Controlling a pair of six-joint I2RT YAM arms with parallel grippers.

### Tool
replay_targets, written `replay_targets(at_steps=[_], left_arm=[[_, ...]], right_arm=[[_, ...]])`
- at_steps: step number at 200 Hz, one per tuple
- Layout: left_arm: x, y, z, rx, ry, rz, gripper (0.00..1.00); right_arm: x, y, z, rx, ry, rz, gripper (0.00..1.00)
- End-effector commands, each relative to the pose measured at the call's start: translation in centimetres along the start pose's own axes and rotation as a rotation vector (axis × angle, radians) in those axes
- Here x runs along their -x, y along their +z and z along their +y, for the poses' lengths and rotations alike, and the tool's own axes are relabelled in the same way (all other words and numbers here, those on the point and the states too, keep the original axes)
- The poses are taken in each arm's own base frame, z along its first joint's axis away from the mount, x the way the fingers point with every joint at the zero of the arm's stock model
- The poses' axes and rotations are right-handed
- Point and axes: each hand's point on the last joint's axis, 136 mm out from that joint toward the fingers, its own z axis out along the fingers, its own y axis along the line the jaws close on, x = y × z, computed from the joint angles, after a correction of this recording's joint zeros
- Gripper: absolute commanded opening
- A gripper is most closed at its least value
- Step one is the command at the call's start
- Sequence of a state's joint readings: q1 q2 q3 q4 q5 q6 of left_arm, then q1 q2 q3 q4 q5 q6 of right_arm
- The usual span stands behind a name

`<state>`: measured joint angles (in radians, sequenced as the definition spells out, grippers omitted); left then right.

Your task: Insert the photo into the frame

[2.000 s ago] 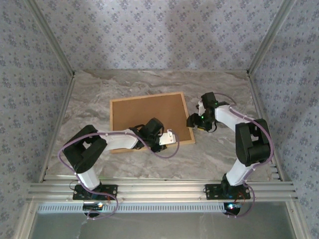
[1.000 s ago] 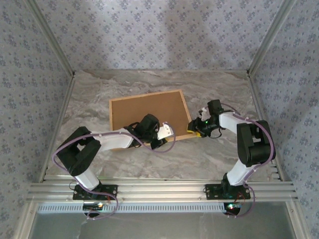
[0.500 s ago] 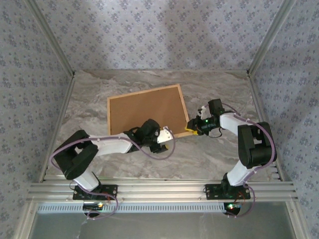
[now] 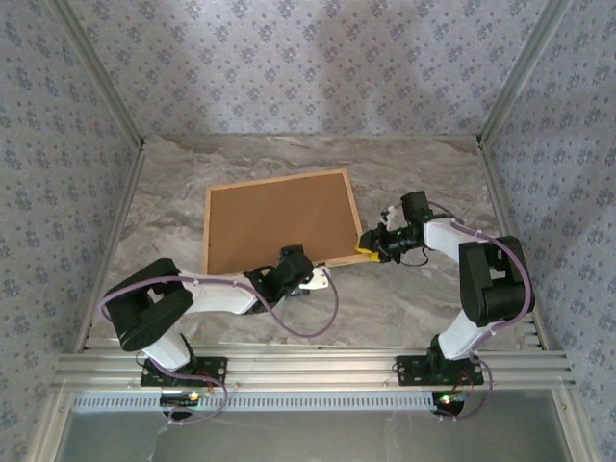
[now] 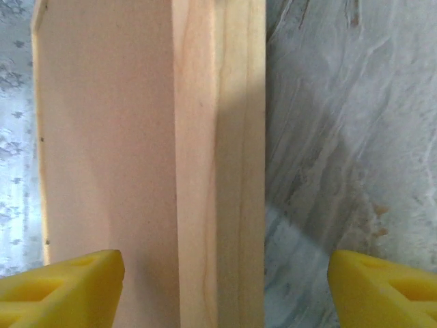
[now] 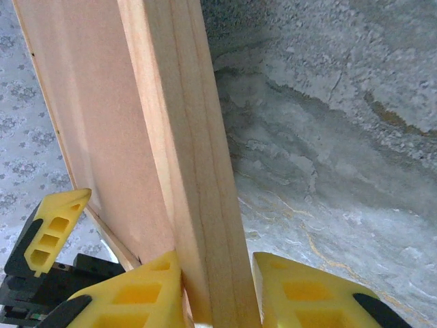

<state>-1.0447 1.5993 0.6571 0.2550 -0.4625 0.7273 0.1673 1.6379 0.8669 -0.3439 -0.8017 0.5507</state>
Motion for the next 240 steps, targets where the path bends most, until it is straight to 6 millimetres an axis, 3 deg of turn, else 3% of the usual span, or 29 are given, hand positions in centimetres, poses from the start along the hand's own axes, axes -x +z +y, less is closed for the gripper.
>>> replay_targets(at_steps=[1,86,120,145,179,217,240], left_arm=[[0.3,0.0,1.0,0.094,0.055,0.0,0.73],[1.0,-0.3,1.7,0.178,0.113,-0.021,0.28],[1.9,-0.9,2.9,0.211,0.091,-0.054,0.16],[2.3,-1.6,4.4,0.229,0.069,-0.074,0.08],[2.5,-3.5,7.4,0.225,0.012,-0.107,0.0],[2.7,-7.7,12.4,0.208,-0.165,-0.2,0.0],[2.9,-10.9,15.4,0.179,-0.261,-0.284,0.0]], right_arm=[[-0.6,-0.2,0.8,0.01,0.036,0.023,0.28],[0.1,-0.1,1.5,0.004,0.025,0.048,0.31],[0.8,-1.5,2.1,0.013,0.011,0.007,0.4],[2.0,-4.4,2.9,-0.007,-0.037,-0.067,0.53],[4.8,-10.5,5.7,-0.04,-0.215,-0.295,0.62],[8.4,-16.9,11.6,-0.045,-0.501,-0.647,0.65],[9.0,-19.4,15.7,0.01,-0.675,-0.772,0.66]])
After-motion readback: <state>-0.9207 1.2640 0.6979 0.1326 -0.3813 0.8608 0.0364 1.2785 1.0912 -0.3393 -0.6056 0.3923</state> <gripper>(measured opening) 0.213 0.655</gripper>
